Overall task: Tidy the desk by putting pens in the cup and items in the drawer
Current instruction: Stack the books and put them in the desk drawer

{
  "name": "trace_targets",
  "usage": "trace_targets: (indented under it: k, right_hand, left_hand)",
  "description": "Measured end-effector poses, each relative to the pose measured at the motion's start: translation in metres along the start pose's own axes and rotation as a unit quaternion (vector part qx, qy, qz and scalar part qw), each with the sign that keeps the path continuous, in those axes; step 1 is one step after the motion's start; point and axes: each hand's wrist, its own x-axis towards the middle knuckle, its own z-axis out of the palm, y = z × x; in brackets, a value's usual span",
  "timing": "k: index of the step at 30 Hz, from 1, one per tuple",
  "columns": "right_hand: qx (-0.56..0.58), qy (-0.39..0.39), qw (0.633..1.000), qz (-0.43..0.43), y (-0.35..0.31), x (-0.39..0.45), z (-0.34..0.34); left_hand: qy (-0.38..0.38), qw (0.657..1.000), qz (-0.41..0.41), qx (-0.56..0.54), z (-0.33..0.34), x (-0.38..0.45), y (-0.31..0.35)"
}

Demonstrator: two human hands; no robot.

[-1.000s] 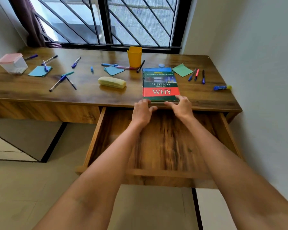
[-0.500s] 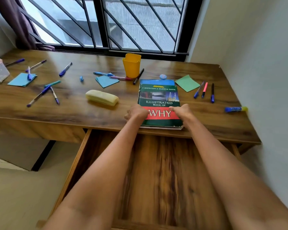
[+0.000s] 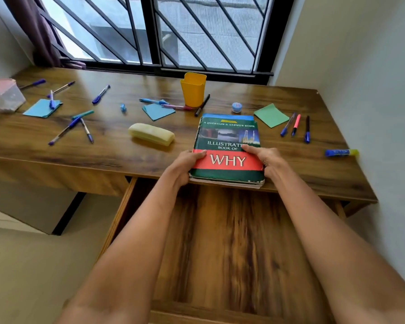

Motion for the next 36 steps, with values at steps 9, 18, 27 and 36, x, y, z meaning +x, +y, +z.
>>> trace_targets:
  k: [9,18,27,36]
  right_hand:
    - [0.062,0.004,0.997,-0.037,0.050,-0.066,0.009]
    - [0.005,-0.023,1.000,-0.007,0.113,-0.154,0.016]
    - [-0.161,-0.092,0.973,0.140,0.151,-0.214,0.022]
    - [-0.036,-0.069,0.992,0.097,0.164,-0.192,0.067]
  left_hand:
    - [-0.073,0.997,0.031,-0.014,-0.040,-0.064,-0.034]
    - [-0.113,0.992,-0.031,0.045,-0.095,-0.161,-0.076]
    - [-0.166,0.967,-0.156,0.113,-0.150,-0.231,-0.105]
    - [-0.031,0.983,-0.100,0.149,-0.151,-0.206,-0.115]
